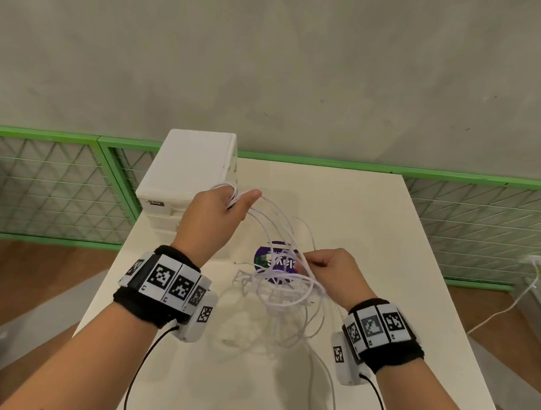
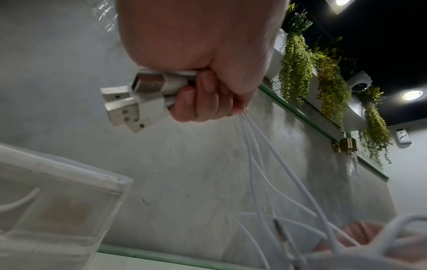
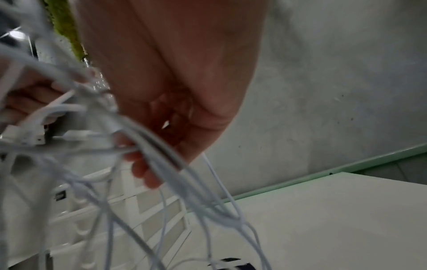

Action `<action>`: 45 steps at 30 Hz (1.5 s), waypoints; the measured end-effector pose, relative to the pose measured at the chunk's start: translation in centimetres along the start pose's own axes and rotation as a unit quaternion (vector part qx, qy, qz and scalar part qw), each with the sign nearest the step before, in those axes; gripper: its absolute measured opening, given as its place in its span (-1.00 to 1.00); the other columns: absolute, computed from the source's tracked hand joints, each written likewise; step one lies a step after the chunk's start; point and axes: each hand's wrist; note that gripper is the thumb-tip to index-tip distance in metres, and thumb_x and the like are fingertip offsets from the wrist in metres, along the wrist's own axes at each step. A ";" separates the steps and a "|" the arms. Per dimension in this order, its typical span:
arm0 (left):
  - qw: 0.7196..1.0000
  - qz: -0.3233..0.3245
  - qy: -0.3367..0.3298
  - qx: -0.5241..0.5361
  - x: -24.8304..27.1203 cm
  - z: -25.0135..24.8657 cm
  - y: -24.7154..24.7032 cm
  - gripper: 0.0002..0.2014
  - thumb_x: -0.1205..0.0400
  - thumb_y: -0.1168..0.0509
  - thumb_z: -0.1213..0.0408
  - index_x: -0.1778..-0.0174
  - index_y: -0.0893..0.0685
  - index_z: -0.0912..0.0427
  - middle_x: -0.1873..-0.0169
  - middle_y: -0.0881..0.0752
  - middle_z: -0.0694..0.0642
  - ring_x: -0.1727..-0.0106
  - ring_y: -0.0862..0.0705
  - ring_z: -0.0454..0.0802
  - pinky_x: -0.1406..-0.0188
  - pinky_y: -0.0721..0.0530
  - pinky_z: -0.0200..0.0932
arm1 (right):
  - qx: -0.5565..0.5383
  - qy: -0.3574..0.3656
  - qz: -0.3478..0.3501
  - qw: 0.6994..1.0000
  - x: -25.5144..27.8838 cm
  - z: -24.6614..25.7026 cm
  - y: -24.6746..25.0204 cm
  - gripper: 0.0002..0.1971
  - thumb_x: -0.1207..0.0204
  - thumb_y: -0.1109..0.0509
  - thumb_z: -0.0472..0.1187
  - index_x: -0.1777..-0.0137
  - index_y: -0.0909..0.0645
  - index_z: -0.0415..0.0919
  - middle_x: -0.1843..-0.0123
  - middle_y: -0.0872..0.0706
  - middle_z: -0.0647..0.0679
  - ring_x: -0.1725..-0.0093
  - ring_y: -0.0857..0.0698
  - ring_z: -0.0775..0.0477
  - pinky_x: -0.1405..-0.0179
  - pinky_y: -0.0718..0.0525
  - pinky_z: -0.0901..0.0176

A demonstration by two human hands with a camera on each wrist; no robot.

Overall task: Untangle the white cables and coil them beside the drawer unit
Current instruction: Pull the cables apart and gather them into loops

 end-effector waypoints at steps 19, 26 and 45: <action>0.995 -0.031 0.031 -0.091 -1.4 1.3 1.8 -0.39 -0.66 -0.14 -0.13 0.38 -0.49 0.44 0.49 -0.57 0.34 0.41 -0.54 0.28 0.41 -0.47 0.04 | -0.182 -0.138 -0.341 0.912 -1.4 -4.3 4.0 -0.86 -0.59 -0.23 -0.33 -0.05 -0.52 -0.41 0.35 -0.60 -0.22 0.46 -0.66 -0.21 0.33 -0.74 -0.04; 0.997 0.011 0.000 -0.071 -0.8 -0.5 1.3 -0.48 -0.65 -0.19 -0.10 0.46 -0.42 0.26 0.54 -0.54 0.11 0.44 -0.50 0.10 0.35 -0.45 -0.04 | -0.029 -0.164 -0.192 0.967 -2.1 -5.5 3.7 -0.37 -0.57 -0.30 0.07 -0.51 -0.33 -0.32 0.00 -0.72 -0.21 0.01 -0.68 -0.18 -0.17 -0.60 -0.10; 0.991 -0.058 -0.036 -0.111 -0.9 -1.4 2.3 -0.43 -0.64 -0.23 -0.08 0.55 -0.17 0.16 0.63 -0.31 0.09 0.57 -0.27 0.03 0.54 -0.21 -0.06 | 0.336 -0.091 0.020 0.937 0.3 -4.6 0.5 -0.07 -0.17 -0.66 -0.06 -0.53 -0.29 -0.06 -0.46 -0.48 -0.11 -0.38 -0.53 -0.15 -0.29 -0.48 0.11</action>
Point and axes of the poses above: each hand's wrist, its own x-axis away from the middle knuckle, its own y-axis out of the back of the hand, z = x × y
